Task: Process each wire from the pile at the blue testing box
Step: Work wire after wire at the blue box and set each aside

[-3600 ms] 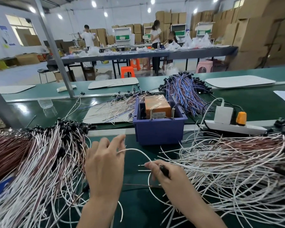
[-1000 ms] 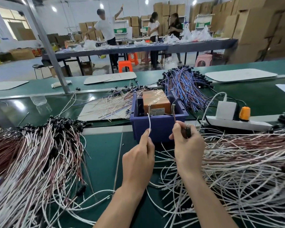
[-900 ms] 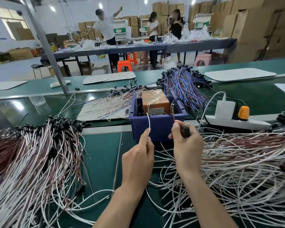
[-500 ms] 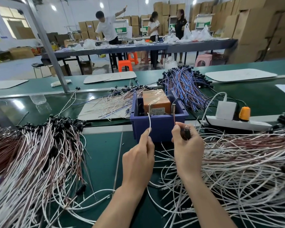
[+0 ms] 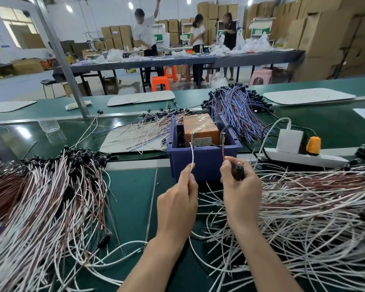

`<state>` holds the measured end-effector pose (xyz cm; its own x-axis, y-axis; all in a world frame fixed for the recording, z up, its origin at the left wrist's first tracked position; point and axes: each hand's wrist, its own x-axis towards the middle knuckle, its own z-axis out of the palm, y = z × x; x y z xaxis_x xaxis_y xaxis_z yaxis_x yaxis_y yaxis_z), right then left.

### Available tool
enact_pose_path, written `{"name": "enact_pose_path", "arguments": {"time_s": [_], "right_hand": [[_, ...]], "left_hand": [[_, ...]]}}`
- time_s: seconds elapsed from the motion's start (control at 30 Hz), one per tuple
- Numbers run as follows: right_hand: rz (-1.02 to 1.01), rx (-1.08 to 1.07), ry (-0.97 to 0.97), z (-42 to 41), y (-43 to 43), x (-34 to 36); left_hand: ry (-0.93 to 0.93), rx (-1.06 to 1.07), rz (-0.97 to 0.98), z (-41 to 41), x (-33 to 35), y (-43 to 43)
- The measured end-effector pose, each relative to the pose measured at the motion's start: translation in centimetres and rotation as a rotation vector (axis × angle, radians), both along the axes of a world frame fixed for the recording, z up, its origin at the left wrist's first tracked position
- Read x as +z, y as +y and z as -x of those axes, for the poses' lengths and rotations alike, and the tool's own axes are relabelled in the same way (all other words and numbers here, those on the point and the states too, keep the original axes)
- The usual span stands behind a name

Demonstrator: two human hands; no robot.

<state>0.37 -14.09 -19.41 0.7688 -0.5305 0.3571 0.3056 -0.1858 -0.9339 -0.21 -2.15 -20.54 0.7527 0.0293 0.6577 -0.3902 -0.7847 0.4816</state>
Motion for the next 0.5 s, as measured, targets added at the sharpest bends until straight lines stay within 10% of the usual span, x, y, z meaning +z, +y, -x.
{"name": "enact_pose_path", "arguments": {"time_s": [0.5], "right_hand": [[-0.016,0.014,0.004,0.08,-0.09,0.07]], "left_hand": [[0.044,-0.003,-0.017,-0.36,-0.24,0.09]]}}
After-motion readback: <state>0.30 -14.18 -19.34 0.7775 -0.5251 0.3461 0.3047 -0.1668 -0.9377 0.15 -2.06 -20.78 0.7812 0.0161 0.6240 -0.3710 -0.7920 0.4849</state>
